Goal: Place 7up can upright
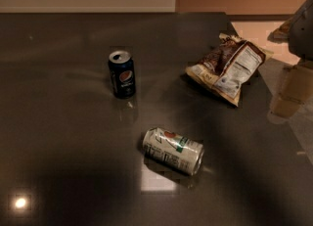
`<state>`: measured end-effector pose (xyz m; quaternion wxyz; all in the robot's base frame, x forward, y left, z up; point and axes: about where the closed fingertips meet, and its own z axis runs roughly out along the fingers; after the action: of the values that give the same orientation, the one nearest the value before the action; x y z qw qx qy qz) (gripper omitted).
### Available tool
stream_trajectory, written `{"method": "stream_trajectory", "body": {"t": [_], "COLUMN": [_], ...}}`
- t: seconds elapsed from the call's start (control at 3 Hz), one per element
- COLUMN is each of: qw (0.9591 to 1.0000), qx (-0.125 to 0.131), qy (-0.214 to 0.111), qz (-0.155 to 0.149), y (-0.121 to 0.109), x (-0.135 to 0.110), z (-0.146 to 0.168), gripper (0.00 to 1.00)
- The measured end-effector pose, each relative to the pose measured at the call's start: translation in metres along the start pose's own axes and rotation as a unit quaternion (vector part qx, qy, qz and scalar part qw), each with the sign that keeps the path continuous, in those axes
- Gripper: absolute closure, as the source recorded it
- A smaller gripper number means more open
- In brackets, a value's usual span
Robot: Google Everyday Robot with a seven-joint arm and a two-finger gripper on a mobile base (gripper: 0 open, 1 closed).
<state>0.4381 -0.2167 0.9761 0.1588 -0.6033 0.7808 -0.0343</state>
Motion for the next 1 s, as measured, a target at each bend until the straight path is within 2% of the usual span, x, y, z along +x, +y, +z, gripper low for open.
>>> {"method": "stream_trajectory", "body": {"t": [0.33, 1.0], "qw": [1.0000, 0.9986], "qx": [0.000, -0.050], "qy": [0.000, 0.014], "qz": [0.000, -0.013], "y": [0.000, 0.015], "x": [0.000, -0.048], "z": [0.000, 0.031], "gripper": [0.00, 0.00]}}
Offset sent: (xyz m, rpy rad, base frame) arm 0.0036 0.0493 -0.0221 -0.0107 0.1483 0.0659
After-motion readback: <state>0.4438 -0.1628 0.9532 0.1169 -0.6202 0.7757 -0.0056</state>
